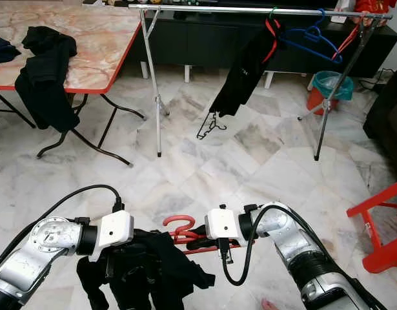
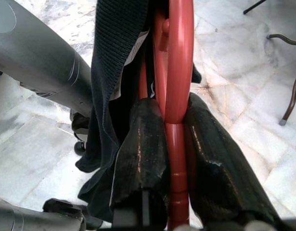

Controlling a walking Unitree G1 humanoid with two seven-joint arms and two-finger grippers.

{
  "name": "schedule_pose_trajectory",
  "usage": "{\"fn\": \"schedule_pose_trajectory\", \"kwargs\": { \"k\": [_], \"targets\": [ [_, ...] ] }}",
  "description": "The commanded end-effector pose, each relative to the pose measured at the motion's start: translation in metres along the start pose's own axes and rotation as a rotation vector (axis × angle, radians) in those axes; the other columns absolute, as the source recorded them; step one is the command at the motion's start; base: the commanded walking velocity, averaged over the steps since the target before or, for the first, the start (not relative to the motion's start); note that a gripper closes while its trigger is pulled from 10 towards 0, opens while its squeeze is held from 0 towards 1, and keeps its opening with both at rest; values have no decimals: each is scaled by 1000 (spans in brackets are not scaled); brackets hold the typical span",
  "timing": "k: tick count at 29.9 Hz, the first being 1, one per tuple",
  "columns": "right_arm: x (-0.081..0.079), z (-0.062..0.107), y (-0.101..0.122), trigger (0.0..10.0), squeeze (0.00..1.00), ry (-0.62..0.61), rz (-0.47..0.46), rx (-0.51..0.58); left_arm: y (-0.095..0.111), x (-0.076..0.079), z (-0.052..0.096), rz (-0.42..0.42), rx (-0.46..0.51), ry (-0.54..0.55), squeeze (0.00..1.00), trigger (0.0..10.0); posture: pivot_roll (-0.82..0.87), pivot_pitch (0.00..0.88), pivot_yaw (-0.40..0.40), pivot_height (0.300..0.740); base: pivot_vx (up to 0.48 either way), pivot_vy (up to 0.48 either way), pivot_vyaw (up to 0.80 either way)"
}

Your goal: Hang hanger

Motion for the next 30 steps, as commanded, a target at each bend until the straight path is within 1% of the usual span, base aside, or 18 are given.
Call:
{"fn": "schedule_pose_trajectory", "kwargs": {
  "k": [1, 5, 10, 11, 13, 14, 15, 16, 17, 28, 29, 30],
  "targets": [
    [1, 0, 3, 0, 0, -14, 4, 22, 11, 2, -1, -3, 55, -13, 0, 10000, 49, 55, -23, 740, 0, 0, 0],
    [0, -1, 2, 0, 0, -11, -3, 24, 9, 4, -2, 7, 54, -18, 0, 10000, 58, 53, -24, 740, 0, 0, 0],
    [1, -4, 3, 0, 0, -13, -6, 32, 10, 3, 0, 12, 52, -13, 0, 10000, 65, 50, -19, 740, 0, 0, 0],
    [1, -5, 3, 0, 0, -13, -7, 33, 11, 2, 1, 11, 49, -14, 459, 10000, 68, 50, -21, 740, 0, 0, 0],
    [1, -5, 3, 0, 0, -14, -7, 34, 11, 1, 2, 11, 49, -14, 459, 10000, 68, 51, -21, 740, 0, 0, 0],
    [0, -5, 2, 0, 0, -13, -9, 32, 13, 0, 2, 3, 56, -3, 1000, 10000, 67, 52, -23, 740, 0, 0, 0],
    [0, -5, 2, 0, 0, -11, -10, 31, 14, 1, 2, 7, 61, -8, 224, 10000, 67, 52, -22, 740, 0, 0, 0],
    [-1, -5, 2, 0, 0, -10, -11, 30, 15, 2, 1, 11, 64, -12, 224, 10000, 67, 52, -22, 740, 0, 0, 0],
    [-1, -5, 2, 0, 0, -10, -10, 30, 15, 2, 1, 14, 65, -16, 0, 10000, 68, 49, -21, 740, 0, 0, 0],
    [1, -5, 2, 0, 0, -12, -9, 33, 17, 5, 2, 25, 67, -40, 0, 10000, 67, 54, -25, 740, 0, 0, 0],
    [1, -5, 2, 0, 0, -14, -10, 30, 19, 8, 6, 57, 72, -65, 0, 10000, 67, 54, -25, 740, 0, 0, 0],
    [1, -5, 2, 0, 0, -15, -10, 30, 20, 9, 8, 71, 74, -77, 0, 10000, 67, 54, -25, 740, 0, 0, 0]
  ]
}}
Point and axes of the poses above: a point about 5 cm out from each wrist's last joint towards the gripper, its own z axis pointing back from the gripper into the wrist, its own y axis along the axis of the wrist's last joint, x = y × z, the point moved 3 cm from there along -z, pointing out of the wrist towards the gripper, and after that the axes turned 10 degrees about z, right-handed, at the moved point
